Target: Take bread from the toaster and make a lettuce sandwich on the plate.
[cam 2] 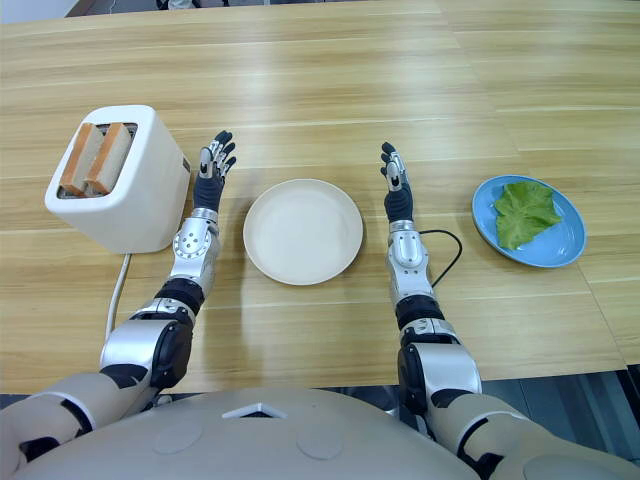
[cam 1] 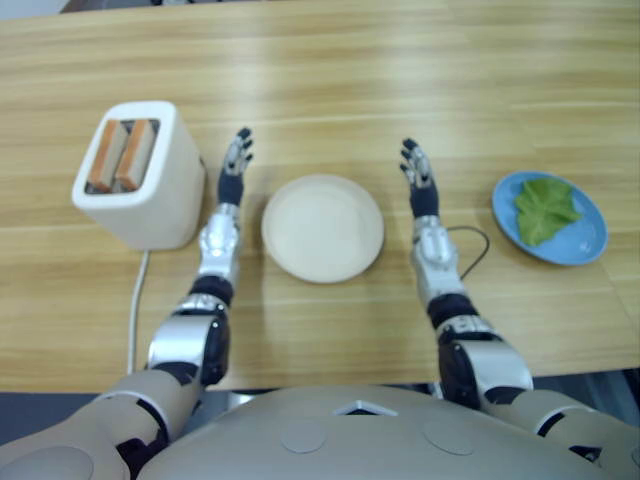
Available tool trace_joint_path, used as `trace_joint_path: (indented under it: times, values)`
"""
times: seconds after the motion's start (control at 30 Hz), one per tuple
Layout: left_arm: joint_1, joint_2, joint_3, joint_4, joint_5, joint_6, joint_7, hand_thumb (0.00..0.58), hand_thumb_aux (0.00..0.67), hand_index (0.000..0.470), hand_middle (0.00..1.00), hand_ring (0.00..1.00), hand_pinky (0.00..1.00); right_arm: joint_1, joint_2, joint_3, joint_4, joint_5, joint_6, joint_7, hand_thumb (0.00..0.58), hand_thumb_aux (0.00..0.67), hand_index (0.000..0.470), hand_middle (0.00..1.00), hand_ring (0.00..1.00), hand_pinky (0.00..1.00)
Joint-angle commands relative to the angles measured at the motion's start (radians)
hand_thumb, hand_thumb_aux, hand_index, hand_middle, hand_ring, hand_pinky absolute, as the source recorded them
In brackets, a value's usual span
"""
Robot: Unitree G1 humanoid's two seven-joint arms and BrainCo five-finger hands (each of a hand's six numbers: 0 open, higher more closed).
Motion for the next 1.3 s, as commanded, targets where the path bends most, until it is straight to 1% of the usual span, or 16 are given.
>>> trace_joint_path:
  times: [0.03,0.1,0.17,0.2,0.27,0.33,0.4,0.47,0.5,0.57,0.7,0.83,0.93,1.03,1.13,1.3]
  values:
    - [0.005,0.007,-0.004,0.015,0.009,0.011,0.004,0.0,0.0,0.0,0.0,0.0,0.0,0.013,-0.003,0.007,-0.003,-0.009,0.014,-0.009,0.0,0.0,0.0,0.0,0.0,0.0]
    - [0.005,0.011,-0.009,0.014,0.019,0.008,0.011,0.0,0.0,0.0,0.0,0.0,0.0,0.013,-0.004,0.008,-0.003,-0.011,0.015,-0.011,0.0,0.0,0.0,0.0,0.0,0.0]
    - [0.022,0.013,-0.033,-0.039,0.048,-0.004,0.02,0.0,0.0,0.0,0.0,0.0,0.0,0.014,-0.004,0.009,-0.002,-0.013,0.016,-0.013,0.0,0.0,0.0,0.0,0.0,0.0]
    - [0.043,0.01,-0.046,-0.106,0.052,-0.018,0.01,0.0,0.0,0.0,0.0,0.0,0.0,0.015,-0.004,0.009,-0.002,-0.014,0.016,-0.013,0.0,0.0,0.0,0.0,0.0,0.0]
    - [0.109,0.012,-0.079,-0.352,0.047,0.008,-0.025,0.0,0.0,0.0,0.0,0.0,0.0,0.017,-0.004,0.009,-0.001,-0.014,0.017,-0.013,0.0,0.0,0.0,0.0,0.0,0.0]
    - [0.187,0.039,-0.112,-0.687,0.009,0.117,-0.072,0.0,0.0,0.0,0.0,0.0,0.0,0.019,-0.003,0.01,0.0,-0.014,0.018,-0.012,0.0,0.0,0.0,0.0,0.0,0.0]
    - [0.252,0.106,-0.121,-1.031,-0.069,0.303,-0.124,0.0,0.0,0.0,0.0,0.0,0.0,0.023,0.0,0.012,-0.002,-0.016,0.019,-0.014,0.0,0.0,0.0,0.0,0.0,0.0]
    - [0.286,0.193,-0.089,-1.271,-0.163,0.472,-0.157,0.0,0.0,0.0,0.0,0.0,0.0,0.027,0.003,0.014,-0.004,-0.02,0.018,-0.019,0.0,0.0,0.0,0.0,0.0,0.0]
    - [0.292,0.253,-0.041,-1.363,-0.214,0.537,-0.167,0.0,0.0,0.0,0.0,0.0,0.0,0.027,0.004,0.014,-0.002,-0.02,0.018,-0.02,0.0,0.0,0.0,0.0,0.0,0.0]
    - [0.291,0.367,0.065,-1.459,-0.276,0.607,-0.192,0.0,0.0,0.0,0.0,0.0,0.0,0.028,0.007,0.015,-0.001,-0.021,0.019,-0.024,0.0,0.0,0.0,0.0,0.0,0.0]
    - [0.299,0.602,0.281,-1.348,-0.099,0.629,-0.169,0.0,0.0,0.0,0.0,0.0,0.0,0.03,0.019,0.022,-0.004,-0.026,0.02,-0.03,0.0,0.0,0.0,0.0,0.0,0.0]
    - [0.385,0.745,0.375,-1.234,0.13,0.632,-0.109,0.0,0.0,0.0,0.0,0.0,0.0,0.033,0.019,0.028,-0.011,-0.023,0.022,-0.029,0.0,0.0,0.0,0.0,0.0,0.0]
    - [0.443,0.838,0.348,-1.126,0.37,0.654,-0.012,0.0,0.0,0.0,0.0,0.0,0.0,0.042,0.013,0.031,-0.023,-0.022,0.025,-0.03,0.0,0.0,0.0,0.0,0.0,0.0]
    - [0.477,0.893,0.286,-1.062,0.592,0.688,0.107,0.0,0.0,0.0,0.0,0.0,0.0,0.046,0.011,0.034,-0.031,-0.022,0.028,-0.031,0.0,0.0,0.0,0.0,0.0,0.0]
    - [0.492,0.909,0.243,-1.006,0.693,0.717,0.159,0.0,0.0,0.0,0.0,0.0,0.0,0.045,0.013,0.035,-0.043,-0.021,0.035,-0.029,0.0,0.0,0.0,0.0,0.0,0.0]
    - [0.489,0.908,0.169,-0.937,0.759,0.752,0.16,0.0,0.0,0.0,0.0,0.0,0.0,0.046,0.014,0.038,-0.057,-0.019,0.042,-0.027,0.0,0.0,0.0,0.0,0.0,0.0]
